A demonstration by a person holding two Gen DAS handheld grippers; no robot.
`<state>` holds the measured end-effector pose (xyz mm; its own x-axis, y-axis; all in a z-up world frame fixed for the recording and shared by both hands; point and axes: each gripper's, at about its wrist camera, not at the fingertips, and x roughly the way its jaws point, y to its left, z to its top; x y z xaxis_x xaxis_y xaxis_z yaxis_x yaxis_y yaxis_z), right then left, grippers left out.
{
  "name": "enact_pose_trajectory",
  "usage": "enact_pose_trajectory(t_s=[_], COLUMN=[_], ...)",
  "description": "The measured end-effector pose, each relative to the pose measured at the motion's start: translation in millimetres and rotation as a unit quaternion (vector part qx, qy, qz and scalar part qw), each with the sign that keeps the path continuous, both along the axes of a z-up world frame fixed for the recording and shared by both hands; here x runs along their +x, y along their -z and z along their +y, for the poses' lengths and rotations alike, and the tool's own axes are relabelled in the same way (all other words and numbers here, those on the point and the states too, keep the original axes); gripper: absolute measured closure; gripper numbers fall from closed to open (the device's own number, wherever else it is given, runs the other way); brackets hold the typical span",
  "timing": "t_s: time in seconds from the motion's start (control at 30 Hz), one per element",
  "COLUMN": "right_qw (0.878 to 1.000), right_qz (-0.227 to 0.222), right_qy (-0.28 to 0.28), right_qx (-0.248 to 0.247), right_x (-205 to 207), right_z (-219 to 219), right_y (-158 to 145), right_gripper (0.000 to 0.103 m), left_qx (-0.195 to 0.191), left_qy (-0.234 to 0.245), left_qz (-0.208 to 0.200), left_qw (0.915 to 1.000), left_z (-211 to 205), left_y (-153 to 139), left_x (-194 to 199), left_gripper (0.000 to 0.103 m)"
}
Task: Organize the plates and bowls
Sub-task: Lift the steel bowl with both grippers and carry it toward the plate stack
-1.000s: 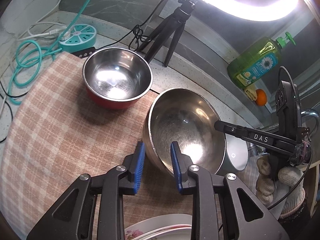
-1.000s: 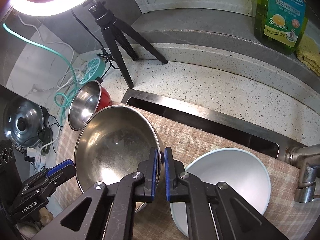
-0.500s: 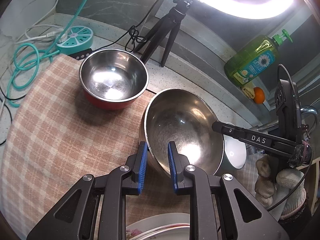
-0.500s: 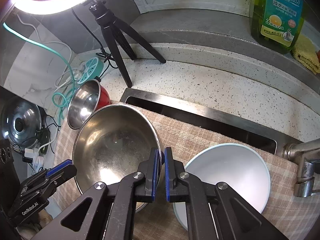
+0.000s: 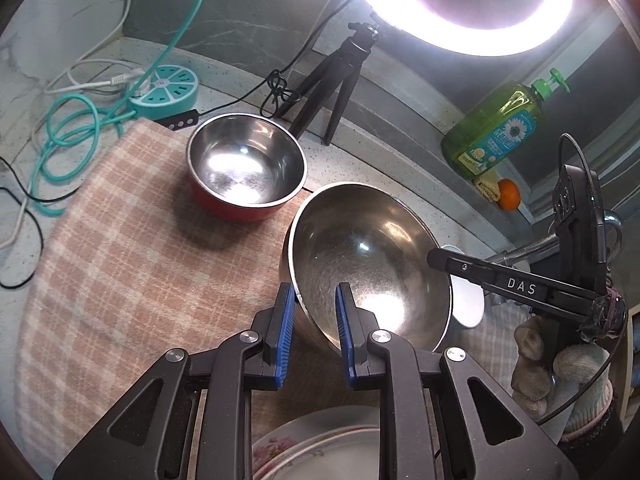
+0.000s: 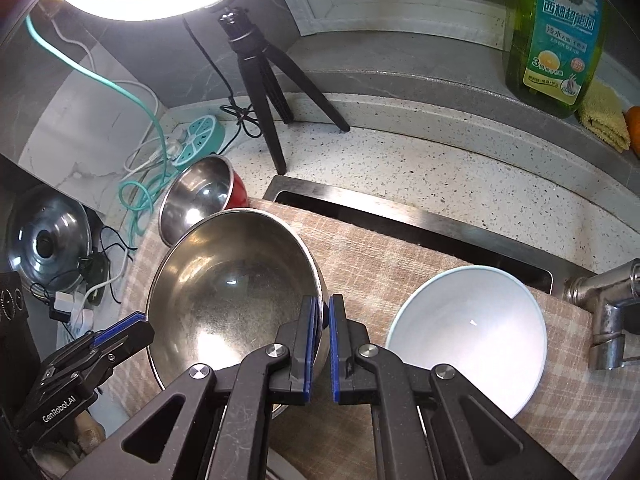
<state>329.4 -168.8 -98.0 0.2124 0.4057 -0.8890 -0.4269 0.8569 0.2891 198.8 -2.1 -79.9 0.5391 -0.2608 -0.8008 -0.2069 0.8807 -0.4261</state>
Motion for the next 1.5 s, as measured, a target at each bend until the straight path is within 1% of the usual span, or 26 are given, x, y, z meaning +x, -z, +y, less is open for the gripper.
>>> enact_pose_trajectory(t_s=[0.47, 0.73, 1.1, 1.5], right_qw=[1.000, 0.999, 0.998, 0.997], right_qz=[-0.021, -0.026, -0.023, -0.011], right_qy=[-0.013, -0.028, -0.050, -0.081], right_qx=[0.000, 0.002, 0.000, -0.011], right_x=[-53, -86, -128, -168], right_z=[28, 52, 84, 124], right_y=[-24, -27, -20, 0], right_gripper=[0.097, 0.097, 0.097, 0.097], left_qx=[0.007, 0.009, 0.011, 0.017], left_qy=[-0.006, -0.018, -0.040, -0.067], left_qz=[-0.021, -0.027, -0.026, -0.012], left_qw=[0.9997, 0.9994, 0.9988, 0.9976], left_z=[27, 49, 77, 107], left_y=[-20, -26, -25, -10], left_x=[-48, -83, -128, -172], left_gripper=[0.084, 0.084, 0.084, 0.084])
